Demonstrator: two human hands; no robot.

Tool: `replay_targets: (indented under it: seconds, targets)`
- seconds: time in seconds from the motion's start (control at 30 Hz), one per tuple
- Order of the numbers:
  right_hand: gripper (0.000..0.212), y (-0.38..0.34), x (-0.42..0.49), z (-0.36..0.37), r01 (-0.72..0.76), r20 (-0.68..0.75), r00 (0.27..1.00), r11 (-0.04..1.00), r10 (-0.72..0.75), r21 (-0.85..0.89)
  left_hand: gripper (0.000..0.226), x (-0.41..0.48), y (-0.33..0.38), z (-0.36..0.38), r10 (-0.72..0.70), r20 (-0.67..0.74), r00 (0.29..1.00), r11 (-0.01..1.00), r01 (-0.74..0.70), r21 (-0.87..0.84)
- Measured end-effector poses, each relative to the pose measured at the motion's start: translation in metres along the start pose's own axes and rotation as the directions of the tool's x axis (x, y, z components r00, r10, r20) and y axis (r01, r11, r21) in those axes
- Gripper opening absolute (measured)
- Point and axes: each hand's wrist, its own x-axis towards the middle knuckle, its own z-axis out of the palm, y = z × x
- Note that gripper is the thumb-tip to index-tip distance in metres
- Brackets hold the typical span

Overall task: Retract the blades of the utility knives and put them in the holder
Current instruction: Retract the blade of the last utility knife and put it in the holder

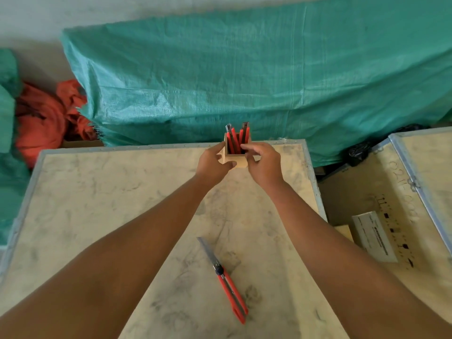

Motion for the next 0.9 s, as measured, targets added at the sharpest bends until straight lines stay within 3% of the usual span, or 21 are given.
replay_targets:
  seconds: [0.3, 0.47, 0.57, 0.73, 0.9]
  targets:
    - [0.029, -0.019, -0.114, -0.020, -0.059, 0.189, 0.981, 0.997, 0.049, 0.046, 0.064, -0.119, -0.034, -0.003, -0.111, -0.092, 0.990, 0.993, 0.106, -0.053]
    - [0.028, -0.017, -0.169, -0.021, -0.100, 0.345, 0.936, 0.994, 0.077, 0.051, 0.066, -0.193, -0.076, 0.012, -0.218, -0.130, 0.967, 0.970, 0.200, -0.141]
    - [0.027, -0.009, -0.199, -0.014, -0.137, 0.476, 0.871, 0.991, 0.117, 0.007, 0.066, -0.237, -0.107, 0.037, -0.314, -0.128, 0.941, 0.940, 0.289, -0.181]
    - [0.034, 0.003, -0.229, 0.004, -0.177, 0.682, 0.702, 0.978, 0.205, -0.112, 0.069, -0.285, -0.137, 0.084, -0.404, -0.134, 0.905, 0.910, 0.381, -0.166]
    - [0.045, 0.001, -0.239, 0.021, -0.133, 0.741, 0.642, 0.980, 0.197, -0.146, 0.024, -0.297, -0.140, 0.117, -0.418, -0.177, 0.891, 0.908, 0.404, -0.110]
